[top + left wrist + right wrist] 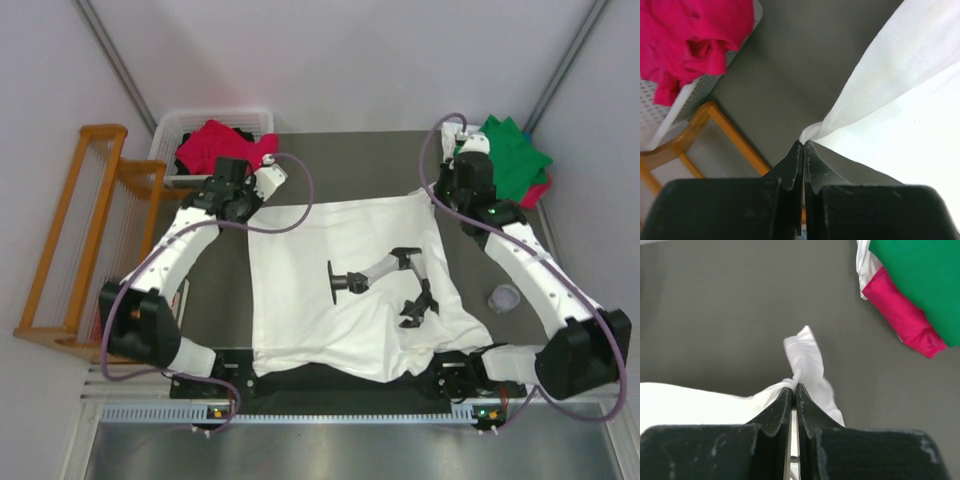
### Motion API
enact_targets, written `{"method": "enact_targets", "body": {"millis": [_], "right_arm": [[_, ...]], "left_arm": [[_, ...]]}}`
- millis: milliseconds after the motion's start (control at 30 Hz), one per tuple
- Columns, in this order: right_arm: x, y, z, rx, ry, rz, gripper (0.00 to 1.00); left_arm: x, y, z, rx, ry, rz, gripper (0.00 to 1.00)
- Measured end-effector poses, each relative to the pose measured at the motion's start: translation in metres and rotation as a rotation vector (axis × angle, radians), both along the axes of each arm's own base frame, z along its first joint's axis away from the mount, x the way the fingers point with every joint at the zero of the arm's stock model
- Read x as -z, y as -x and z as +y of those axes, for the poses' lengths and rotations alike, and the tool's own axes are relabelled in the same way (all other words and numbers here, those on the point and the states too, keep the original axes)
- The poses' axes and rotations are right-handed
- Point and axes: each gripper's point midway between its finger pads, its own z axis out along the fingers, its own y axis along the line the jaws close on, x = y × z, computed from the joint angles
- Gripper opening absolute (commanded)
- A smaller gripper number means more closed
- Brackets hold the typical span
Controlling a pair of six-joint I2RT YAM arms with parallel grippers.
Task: Fold and stack the t-shirts
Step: Flatten the tshirt out, then fold the tshirt
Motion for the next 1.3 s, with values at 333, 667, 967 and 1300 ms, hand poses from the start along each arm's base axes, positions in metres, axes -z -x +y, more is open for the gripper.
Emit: {"method": "enact_targets", "body": {"millis": [333,667,967,1300], "right_arm": [[0.045,-0.077,0.004,0.035,0.019,0.085,0.0],[0.065,-0.142,-0.013,0.075,-0.005,0.102,0.0],[0.08,-0.172,-0.013,0.07,-0.021,0.128,0.0],[0.075,-0.189,-0.015,0.059,-0.031,0.119,0.0]], "left_arm": [[0.063,-0.072,0.03,-0.101,-0.03,0.105,0.0],[0.05,-0.097,0.028,-0.101,-0.003,0.034,0.0],[0.049,-0.102,0.026,-0.111,0.013,0.027,0.0],[0.02,-0.147,0.03,-0.185,0.016,-0.068,0.0]]}}
